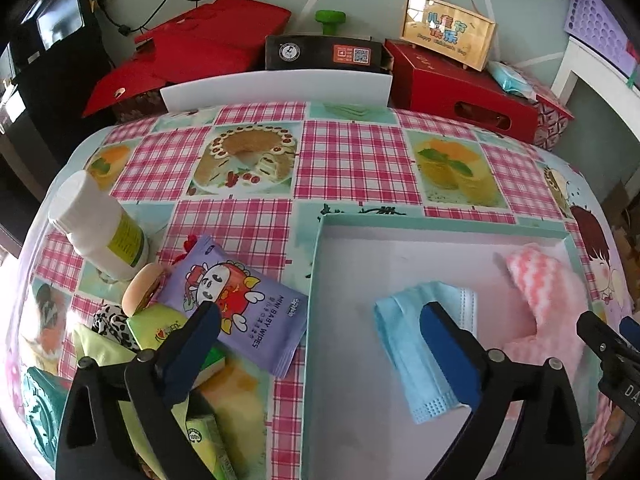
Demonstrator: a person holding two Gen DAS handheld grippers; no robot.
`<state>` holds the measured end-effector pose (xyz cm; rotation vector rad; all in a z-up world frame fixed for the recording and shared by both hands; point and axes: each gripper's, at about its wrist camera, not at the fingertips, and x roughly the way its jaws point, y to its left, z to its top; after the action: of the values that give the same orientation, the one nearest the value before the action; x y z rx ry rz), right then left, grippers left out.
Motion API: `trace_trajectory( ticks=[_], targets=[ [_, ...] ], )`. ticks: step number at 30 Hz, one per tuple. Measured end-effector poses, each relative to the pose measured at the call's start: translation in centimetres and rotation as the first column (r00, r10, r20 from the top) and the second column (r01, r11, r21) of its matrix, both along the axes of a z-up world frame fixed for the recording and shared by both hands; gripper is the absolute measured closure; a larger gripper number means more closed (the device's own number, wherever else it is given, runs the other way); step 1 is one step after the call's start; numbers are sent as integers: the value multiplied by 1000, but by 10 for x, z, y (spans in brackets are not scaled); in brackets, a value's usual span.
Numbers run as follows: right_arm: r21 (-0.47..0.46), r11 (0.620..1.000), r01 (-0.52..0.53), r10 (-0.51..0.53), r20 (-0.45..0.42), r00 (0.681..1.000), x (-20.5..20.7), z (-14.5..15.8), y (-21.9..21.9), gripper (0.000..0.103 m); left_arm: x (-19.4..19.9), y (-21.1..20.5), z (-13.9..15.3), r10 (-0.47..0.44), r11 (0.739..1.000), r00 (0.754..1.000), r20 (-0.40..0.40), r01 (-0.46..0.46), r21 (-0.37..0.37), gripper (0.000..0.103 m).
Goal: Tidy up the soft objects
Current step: 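Move both open tools back toward the pile of items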
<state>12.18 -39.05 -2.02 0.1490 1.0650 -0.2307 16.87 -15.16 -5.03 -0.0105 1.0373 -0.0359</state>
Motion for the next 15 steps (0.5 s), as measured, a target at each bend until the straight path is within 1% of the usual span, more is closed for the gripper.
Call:
trace_trajectory(
  ticks=[8, 15],
  targets=[
    [-20, 1000, -4, 4, -28, 1000, 2, -3, 3, 0, 0, 0, 3, -1, 1000, 1000, 11, 1, 9, 3],
    [-27, 1000, -7, 6, -29, 1000, 2, -2, 3, 0, -1, 4, 9, 18, 1000, 1000, 25, -18, 23, 3]
  ],
)
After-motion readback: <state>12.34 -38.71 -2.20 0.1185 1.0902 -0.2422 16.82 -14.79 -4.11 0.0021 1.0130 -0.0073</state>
